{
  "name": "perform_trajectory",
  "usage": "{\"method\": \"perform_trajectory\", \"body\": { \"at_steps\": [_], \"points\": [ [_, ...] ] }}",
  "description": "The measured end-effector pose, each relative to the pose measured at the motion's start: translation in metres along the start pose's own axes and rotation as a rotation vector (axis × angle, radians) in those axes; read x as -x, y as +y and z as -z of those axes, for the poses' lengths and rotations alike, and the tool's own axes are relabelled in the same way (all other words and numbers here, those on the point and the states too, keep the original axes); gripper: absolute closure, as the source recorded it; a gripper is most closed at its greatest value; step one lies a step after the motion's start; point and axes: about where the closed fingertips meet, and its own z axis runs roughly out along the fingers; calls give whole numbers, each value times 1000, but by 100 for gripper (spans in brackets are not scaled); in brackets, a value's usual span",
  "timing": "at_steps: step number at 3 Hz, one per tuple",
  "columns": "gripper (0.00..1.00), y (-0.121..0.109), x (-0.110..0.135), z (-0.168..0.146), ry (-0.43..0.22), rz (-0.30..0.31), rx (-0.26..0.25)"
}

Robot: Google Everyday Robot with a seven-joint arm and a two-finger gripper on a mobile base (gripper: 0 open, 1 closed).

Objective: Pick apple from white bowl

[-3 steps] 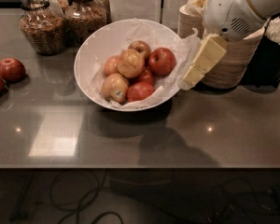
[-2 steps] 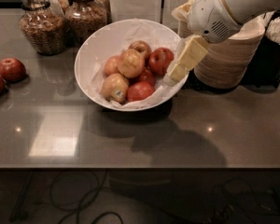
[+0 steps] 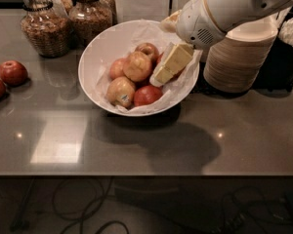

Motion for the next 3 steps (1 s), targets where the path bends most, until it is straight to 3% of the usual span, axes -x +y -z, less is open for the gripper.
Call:
{"method": "perform_trajectory", "body": {
  "at_steps": [2,3],
  "points": [
    [11,4,8,-27,8,25,35],
    [16,6,9,-35,12,34,47]
  ]
}}
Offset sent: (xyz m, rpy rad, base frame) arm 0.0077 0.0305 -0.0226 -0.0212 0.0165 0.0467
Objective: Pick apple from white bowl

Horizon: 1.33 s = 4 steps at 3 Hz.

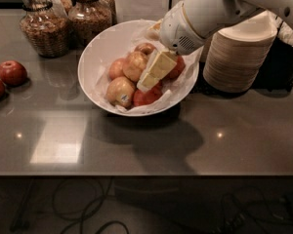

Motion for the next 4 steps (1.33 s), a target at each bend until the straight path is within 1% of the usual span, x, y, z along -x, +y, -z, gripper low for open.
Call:
{"method": "perform_trajectory", "body": {
  "at_steps": [1,2,4],
  "points": [
    [15,0,4,-9,4,12,14],
    [15,-2,1,-28,6,16,46],
    [16,-3,-4,-33,6,7,55]
  ]
}}
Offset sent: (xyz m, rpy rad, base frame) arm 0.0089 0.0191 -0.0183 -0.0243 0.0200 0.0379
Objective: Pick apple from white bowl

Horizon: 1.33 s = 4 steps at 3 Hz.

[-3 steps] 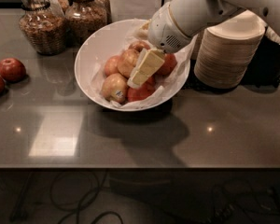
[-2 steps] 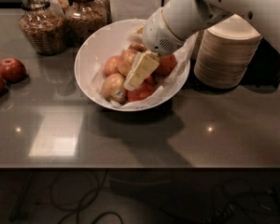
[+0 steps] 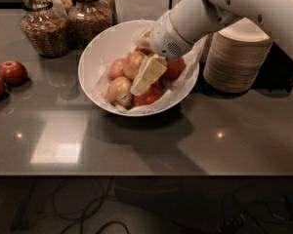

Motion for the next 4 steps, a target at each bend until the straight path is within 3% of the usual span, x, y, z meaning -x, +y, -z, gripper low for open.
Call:
{"method": "perform_trajectory", "body": {
  "at_steps": [2,3,4],
  "points": [
    [18,-1,-10,-9,8,-21,20],
    [36,-1,-10,-9,8,-21,20],
    [60,-1,-10,-9,8,-21,20]
  ]
}}
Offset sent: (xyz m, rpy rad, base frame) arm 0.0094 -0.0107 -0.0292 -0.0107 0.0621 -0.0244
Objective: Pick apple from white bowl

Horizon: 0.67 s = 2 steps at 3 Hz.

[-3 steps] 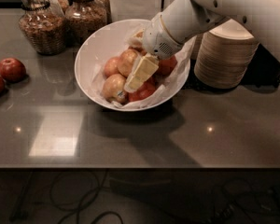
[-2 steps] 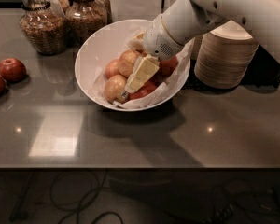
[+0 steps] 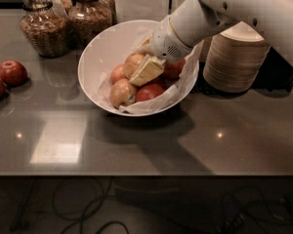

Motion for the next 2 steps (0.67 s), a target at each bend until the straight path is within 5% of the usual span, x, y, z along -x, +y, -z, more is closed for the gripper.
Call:
{"method": "perform_trajectory", "body": {
  "at_steps": [2],
  "points": [
    [100,0,0,0,0,0,0]
  ]
}}
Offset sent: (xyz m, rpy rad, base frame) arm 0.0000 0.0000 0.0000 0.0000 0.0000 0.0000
